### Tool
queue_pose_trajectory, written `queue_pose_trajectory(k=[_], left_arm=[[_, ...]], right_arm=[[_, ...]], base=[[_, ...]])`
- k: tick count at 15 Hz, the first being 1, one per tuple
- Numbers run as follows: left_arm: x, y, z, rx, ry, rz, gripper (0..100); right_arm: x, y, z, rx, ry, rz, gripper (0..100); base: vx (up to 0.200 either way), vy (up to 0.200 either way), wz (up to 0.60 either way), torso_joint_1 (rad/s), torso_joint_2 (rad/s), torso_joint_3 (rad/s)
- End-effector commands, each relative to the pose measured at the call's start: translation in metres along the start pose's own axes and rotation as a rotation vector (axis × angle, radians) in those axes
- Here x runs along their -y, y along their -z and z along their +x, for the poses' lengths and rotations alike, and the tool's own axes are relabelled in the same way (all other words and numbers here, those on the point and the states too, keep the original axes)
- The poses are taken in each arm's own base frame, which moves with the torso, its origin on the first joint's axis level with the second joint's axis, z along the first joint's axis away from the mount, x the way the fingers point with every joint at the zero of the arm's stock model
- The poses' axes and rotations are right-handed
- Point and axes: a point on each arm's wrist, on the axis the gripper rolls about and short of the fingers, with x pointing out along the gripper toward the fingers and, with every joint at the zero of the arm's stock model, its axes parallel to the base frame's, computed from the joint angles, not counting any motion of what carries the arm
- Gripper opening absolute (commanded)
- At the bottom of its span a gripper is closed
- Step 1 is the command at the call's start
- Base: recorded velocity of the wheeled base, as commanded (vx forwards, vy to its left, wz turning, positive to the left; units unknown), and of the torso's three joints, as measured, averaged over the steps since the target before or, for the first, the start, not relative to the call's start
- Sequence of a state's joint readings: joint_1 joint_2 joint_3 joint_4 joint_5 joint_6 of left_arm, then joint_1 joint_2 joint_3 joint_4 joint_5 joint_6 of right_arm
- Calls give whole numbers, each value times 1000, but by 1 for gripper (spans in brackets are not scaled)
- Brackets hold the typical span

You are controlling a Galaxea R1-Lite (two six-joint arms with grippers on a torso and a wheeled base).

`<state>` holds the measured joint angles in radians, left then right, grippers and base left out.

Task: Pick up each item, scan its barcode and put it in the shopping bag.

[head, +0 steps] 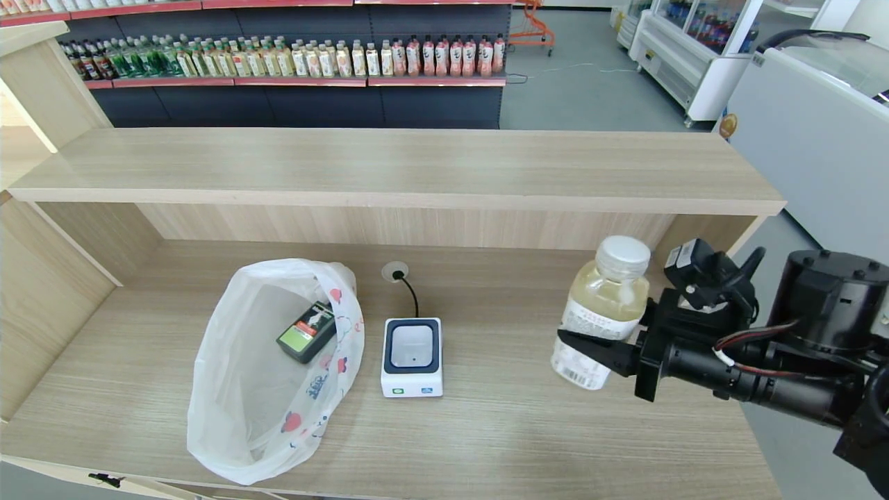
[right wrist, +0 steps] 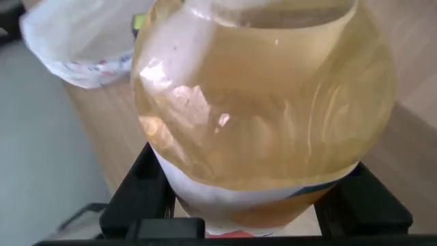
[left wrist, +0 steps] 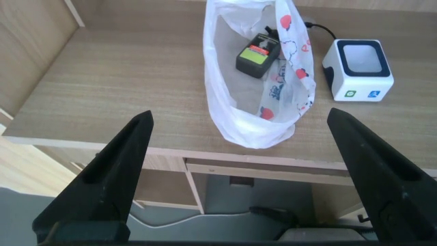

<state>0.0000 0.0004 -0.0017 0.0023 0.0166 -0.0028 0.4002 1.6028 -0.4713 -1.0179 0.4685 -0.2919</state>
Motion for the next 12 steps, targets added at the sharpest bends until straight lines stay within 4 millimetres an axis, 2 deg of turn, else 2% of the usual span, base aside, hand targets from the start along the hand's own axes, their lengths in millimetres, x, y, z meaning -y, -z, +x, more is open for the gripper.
queue_pose_trajectory(k=[1, 3, 7, 12], left_arm=[[0, 0, 0, 0, 0, 0, 100], [0, 0, 0, 0, 0, 0, 100], [0, 0, 0, 0, 0, 0, 100], [0, 0, 0, 0, 0, 7, 100]], right_arm=[[31, 0, -31, -68, 213, -301, 0], [35, -5, -39, -87, 270, -513, 0], [31, -18, -44, -57, 292, -790, 0], [19, -22, -56, -50, 294, -837, 0]], base=[[0, 0, 0, 0, 0, 0], [0, 0, 0, 0, 0, 0], [0, 0, 0, 0, 0, 0], [0, 0, 0, 0, 0, 0]])
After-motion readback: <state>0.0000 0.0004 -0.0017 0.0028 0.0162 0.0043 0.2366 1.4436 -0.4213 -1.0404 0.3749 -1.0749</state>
